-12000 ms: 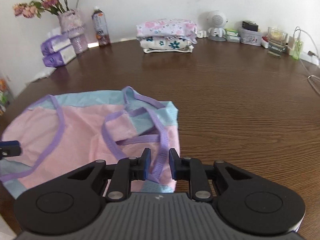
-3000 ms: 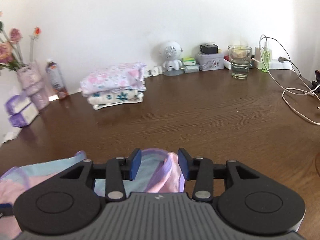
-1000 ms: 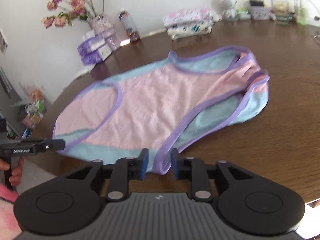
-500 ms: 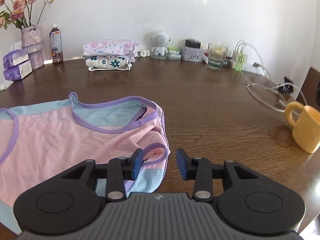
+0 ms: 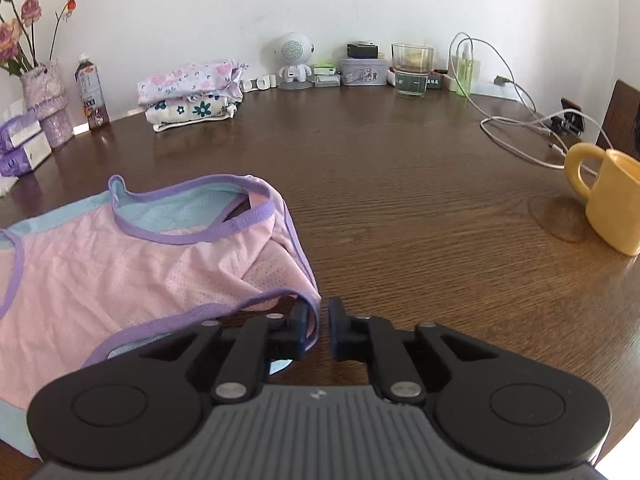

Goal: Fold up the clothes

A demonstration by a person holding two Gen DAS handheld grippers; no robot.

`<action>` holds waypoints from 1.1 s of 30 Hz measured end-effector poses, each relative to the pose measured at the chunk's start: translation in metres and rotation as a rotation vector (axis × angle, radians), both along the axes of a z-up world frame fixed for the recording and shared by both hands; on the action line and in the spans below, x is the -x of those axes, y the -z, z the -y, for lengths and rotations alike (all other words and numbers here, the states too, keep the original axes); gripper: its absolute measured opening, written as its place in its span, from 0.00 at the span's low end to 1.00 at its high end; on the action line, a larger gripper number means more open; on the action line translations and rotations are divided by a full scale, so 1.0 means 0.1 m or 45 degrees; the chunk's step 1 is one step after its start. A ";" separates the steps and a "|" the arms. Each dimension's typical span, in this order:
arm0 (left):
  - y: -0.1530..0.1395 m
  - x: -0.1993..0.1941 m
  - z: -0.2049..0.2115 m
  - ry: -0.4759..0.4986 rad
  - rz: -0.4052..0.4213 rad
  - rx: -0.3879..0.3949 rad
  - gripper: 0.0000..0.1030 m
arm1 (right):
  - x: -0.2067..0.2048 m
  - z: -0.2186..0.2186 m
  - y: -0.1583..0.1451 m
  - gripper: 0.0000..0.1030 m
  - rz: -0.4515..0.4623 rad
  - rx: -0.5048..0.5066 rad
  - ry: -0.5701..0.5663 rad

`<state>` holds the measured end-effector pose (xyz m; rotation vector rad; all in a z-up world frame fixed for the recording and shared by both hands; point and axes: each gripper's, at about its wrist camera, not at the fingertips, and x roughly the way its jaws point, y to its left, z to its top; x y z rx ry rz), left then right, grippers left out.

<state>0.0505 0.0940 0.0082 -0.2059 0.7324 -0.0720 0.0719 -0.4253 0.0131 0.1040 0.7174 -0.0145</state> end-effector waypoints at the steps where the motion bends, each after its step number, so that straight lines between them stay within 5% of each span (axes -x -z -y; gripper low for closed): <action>1: 0.00 0.00 0.00 0.001 0.001 -0.003 0.21 | 0.03 0.03 -0.05 0.30 0.017 -0.045 -0.005; 5: 0.00 0.01 0.02 0.005 0.007 -0.016 0.21 | 0.06 0.12 -0.26 0.33 0.137 -0.263 -0.074; 12: 0.01 0.01 0.07 0.010 0.023 -0.050 0.21 | -0.55 -0.23 -0.07 0.32 0.039 -0.026 -0.129; 14: 0.02 0.02 0.08 0.010 0.030 -0.055 0.21 | -0.69 -0.26 0.01 0.26 0.005 0.009 -0.113; 16: 0.02 0.03 0.07 0.008 0.032 -0.045 0.21 | -0.77 -0.28 0.03 0.08 0.014 0.007 -0.118; 18: 0.02 0.02 0.06 0.010 0.031 -0.037 0.21 | -0.80 -0.29 -0.02 0.05 0.051 0.005 -0.133; 23: 0.02 0.02 0.05 0.013 0.032 -0.040 0.21 | -0.91 -0.28 -0.10 0.05 0.092 0.008 -0.158; 28: 0.03 0.03 0.04 0.015 0.039 -0.044 0.21 | -0.75 -0.06 -0.14 0.09 0.091 -0.157 -0.070; 33: 0.02 0.02 0.06 0.026 0.037 -0.055 0.21 | -0.47 -0.09 -0.15 0.09 0.059 -0.076 -0.110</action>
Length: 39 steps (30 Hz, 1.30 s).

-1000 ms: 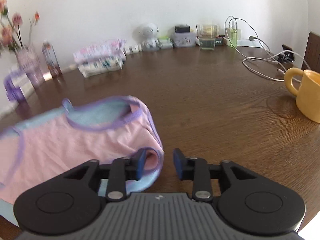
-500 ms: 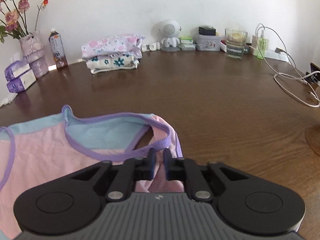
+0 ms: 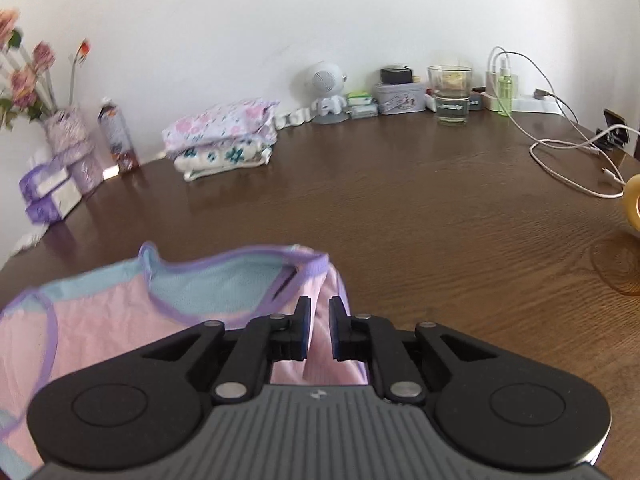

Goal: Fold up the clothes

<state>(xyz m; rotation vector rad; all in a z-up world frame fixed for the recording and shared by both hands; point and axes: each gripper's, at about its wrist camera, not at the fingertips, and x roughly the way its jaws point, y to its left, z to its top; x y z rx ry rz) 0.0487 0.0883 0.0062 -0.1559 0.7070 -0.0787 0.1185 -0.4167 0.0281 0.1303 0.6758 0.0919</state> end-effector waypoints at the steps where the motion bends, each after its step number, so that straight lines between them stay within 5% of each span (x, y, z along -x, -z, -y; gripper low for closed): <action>1: 0.00 0.00 0.00 0.002 0.001 -0.002 0.21 | 0.03 -0.03 0.02 0.09 -0.014 0.031 -0.020; 2: 0.00 0.00 0.00 0.003 0.002 -0.004 0.21 | 0.04 -0.06 0.06 0.11 -0.031 0.061 -0.032; 4: 0.00 0.01 0.00 0.004 0.004 -0.006 0.21 | 0.03 -0.10 0.14 0.34 -0.065 0.111 -0.036; 6: 0.01 0.01 0.00 0.004 0.006 -0.007 0.21 | 0.04 -0.11 0.19 0.34 -0.071 0.125 -0.039; 9: 0.01 0.02 0.01 0.007 0.011 -0.012 0.21 | 0.04 -0.09 0.21 0.08 -0.065 0.127 -0.035; 15: 0.02 0.03 -0.01 0.006 0.021 -0.005 0.21 | 0.00 0.18 0.20 0.06 -0.048 -0.065 0.101; 19: 0.02 0.03 -0.01 0.008 0.026 -0.013 0.21 | 0.11 0.22 0.12 0.15 -0.001 -0.190 0.091; 24: 0.02 0.02 -0.01 0.012 0.031 -0.024 0.21 | 0.27 -0.12 0.02 0.33 0.047 -0.130 -0.030; 31: 0.03 0.03 -0.04 0.010 0.034 -0.001 0.21 | 0.46 -0.79 0.11 0.38 0.031 -0.014 -0.245; 39: 0.05 -0.01 -0.11 -0.063 0.050 -0.100 0.15 | 0.46 -0.97 0.24 0.42 0.027 0.048 -0.239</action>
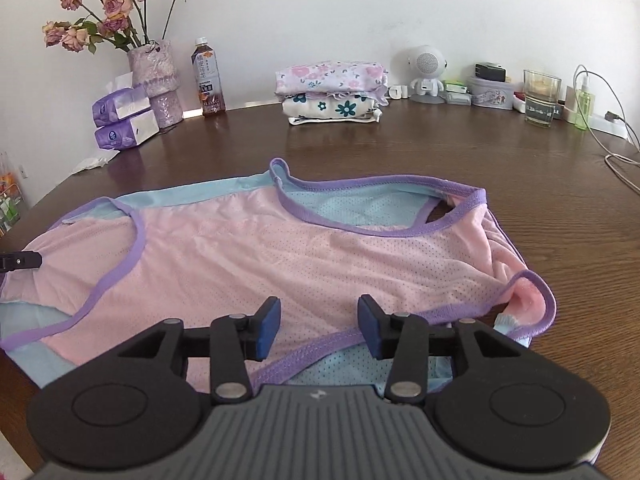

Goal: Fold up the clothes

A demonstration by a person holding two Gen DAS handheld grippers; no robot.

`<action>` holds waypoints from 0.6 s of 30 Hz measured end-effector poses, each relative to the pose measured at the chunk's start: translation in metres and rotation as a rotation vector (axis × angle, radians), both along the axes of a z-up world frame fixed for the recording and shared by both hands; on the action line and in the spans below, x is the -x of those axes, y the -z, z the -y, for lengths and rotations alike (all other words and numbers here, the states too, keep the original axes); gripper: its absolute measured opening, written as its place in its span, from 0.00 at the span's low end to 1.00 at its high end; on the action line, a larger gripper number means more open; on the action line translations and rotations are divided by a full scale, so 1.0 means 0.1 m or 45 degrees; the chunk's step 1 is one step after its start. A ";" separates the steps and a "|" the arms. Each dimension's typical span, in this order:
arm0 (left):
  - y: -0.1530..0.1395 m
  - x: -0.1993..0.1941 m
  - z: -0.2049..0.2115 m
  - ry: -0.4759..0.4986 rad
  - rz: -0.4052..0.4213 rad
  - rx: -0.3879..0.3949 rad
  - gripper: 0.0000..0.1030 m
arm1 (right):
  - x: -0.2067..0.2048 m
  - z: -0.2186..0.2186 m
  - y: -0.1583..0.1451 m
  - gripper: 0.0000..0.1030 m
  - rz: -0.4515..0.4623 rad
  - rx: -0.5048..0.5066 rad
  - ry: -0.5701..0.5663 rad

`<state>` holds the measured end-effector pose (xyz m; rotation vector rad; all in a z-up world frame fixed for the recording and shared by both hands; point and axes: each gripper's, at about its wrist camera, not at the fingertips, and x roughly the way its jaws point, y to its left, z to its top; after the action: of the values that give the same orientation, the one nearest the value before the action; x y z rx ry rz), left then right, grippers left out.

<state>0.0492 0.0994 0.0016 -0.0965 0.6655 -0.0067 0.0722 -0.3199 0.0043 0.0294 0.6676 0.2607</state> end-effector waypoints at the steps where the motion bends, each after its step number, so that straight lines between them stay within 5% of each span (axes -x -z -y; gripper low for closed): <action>1: 0.00 -0.01 -0.01 -0.008 0.001 -0.014 0.15 | -0.01 -0.04 0.00 0.42 0.003 0.010 -0.008; 7: -0.01 -0.06 -0.13 -0.033 -0.009 -0.017 0.15 | -0.04 -0.32 0.02 0.50 0.025 0.101 -0.063; 14: -0.12 -0.09 -0.33 0.005 -0.014 0.173 0.29 | -0.03 -0.42 -0.11 0.51 0.052 0.032 -0.117; 18: -0.21 -0.42 -0.30 0.070 -0.030 0.136 0.27 | -0.22 -0.54 -0.15 0.51 0.038 0.058 -0.106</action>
<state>0.0909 0.1297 0.0226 -0.1811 0.6913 -0.0940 0.0940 -0.2661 0.0195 -0.0461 0.6455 0.3252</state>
